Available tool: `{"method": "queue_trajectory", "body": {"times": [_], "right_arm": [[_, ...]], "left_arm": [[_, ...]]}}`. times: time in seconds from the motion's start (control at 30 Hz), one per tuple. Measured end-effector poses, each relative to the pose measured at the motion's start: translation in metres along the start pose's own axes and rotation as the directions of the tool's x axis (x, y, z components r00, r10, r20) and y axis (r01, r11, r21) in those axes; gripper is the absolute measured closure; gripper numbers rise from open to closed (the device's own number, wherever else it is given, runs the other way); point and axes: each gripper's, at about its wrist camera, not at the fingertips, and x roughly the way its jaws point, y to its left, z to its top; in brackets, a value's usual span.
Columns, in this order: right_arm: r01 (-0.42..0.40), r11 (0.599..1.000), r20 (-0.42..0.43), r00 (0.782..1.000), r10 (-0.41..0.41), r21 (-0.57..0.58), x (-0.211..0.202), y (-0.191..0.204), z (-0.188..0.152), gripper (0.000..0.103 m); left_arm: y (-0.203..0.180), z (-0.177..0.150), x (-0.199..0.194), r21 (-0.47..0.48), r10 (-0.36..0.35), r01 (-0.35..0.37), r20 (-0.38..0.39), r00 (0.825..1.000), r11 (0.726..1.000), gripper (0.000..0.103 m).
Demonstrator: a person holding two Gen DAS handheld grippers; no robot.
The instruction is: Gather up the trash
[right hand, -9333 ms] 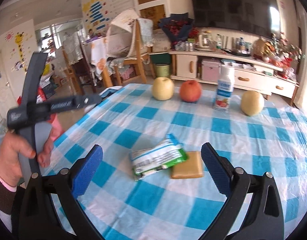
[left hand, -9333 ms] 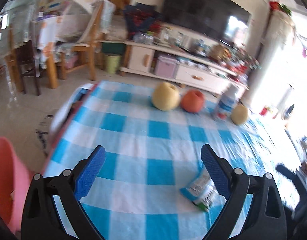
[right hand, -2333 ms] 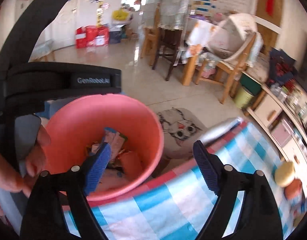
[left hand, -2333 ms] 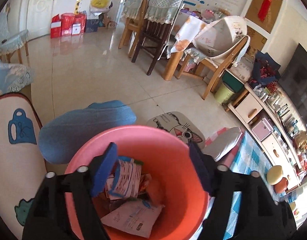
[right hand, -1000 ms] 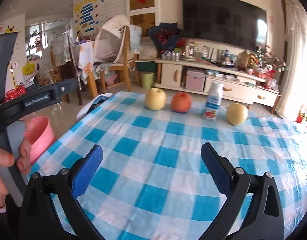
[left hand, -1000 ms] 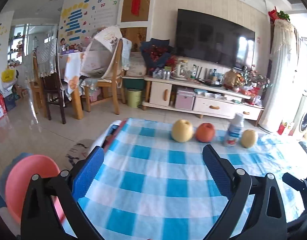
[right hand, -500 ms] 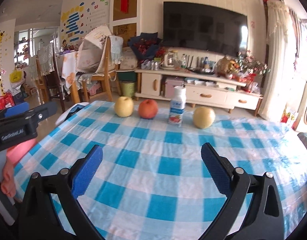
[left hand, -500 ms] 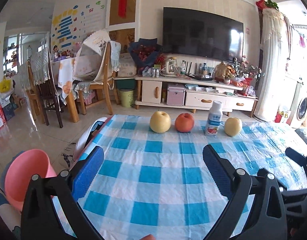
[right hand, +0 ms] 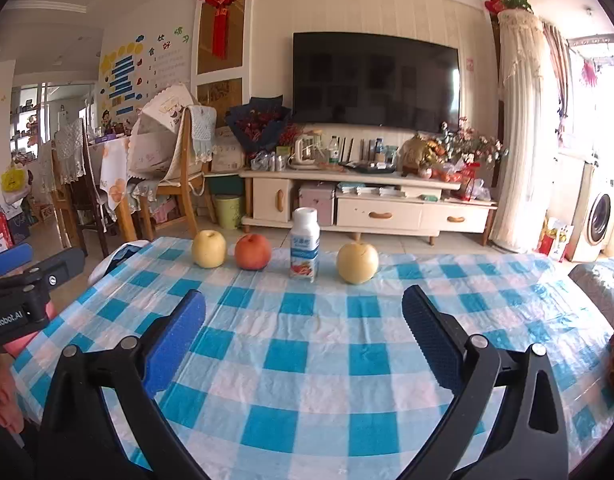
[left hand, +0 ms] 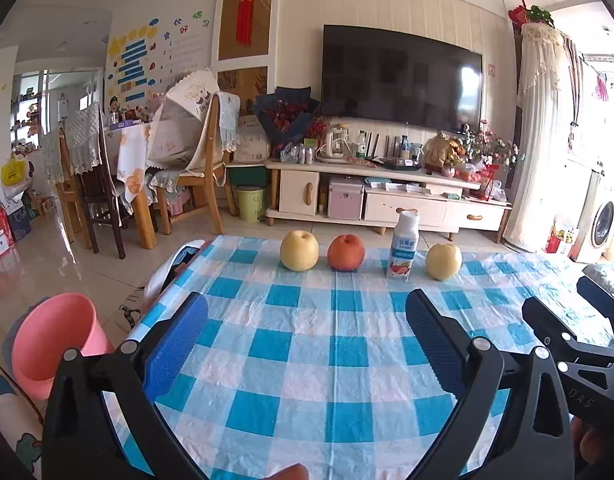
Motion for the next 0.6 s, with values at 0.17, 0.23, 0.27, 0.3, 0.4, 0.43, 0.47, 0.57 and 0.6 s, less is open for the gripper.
{"method": "queue_trajectory", "body": {"times": [0.17,0.23,0.27,0.3,0.4,0.43,0.47,0.57,0.6], "right_arm": [[0.013,1.000,0.036,0.999,-0.013,0.003,-0.009,-0.006,0.002,0.004],[0.012,1.000,0.048,0.999,-0.013,0.013,-0.013,-0.010,0.004,0.004],[0.012,1.000,0.052,0.999,-0.013,0.016,-0.014,-0.011,0.004,0.004],[0.013,1.000,0.058,0.998,-0.014,0.019,-0.015,-0.012,0.004,0.004],[0.012,1.000,0.074,0.997,-0.014,0.025,-0.018,-0.015,0.004,0.004],[0.014,1.000,0.079,0.997,-0.016,0.024,-0.019,-0.015,0.004,0.004],[0.015,1.000,0.085,0.996,-0.017,0.023,-0.021,-0.016,0.004,0.004],[0.014,1.000,0.099,0.995,-0.016,0.019,-0.025,-0.016,0.004,0.004],[0.016,1.000,0.101,0.995,-0.017,0.018,-0.025,-0.016,0.004,0.004]], "left_arm": [[-0.013,0.002,-0.012,0.012,0.005,-0.005,0.019,1.000,1.000,0.005],[-0.017,0.003,-0.017,0.020,0.007,-0.008,0.028,1.000,1.000,0.005],[-0.019,0.003,-0.019,0.025,0.013,-0.014,0.035,0.999,1.000,0.005],[-0.021,0.004,-0.021,0.028,0.017,-0.018,0.039,0.999,0.999,0.005],[-0.026,0.005,-0.026,0.035,0.022,-0.024,0.049,0.999,0.999,0.005],[-0.027,0.005,-0.026,0.037,0.024,-0.026,0.050,0.998,0.999,0.005],[-0.028,0.005,-0.027,0.039,0.026,-0.028,0.052,0.998,0.999,0.005],[-0.031,0.006,-0.030,0.040,0.031,-0.034,0.060,0.998,0.999,0.005],[-0.032,0.006,-0.031,0.042,0.034,-0.037,0.061,0.998,0.998,0.005]]}}
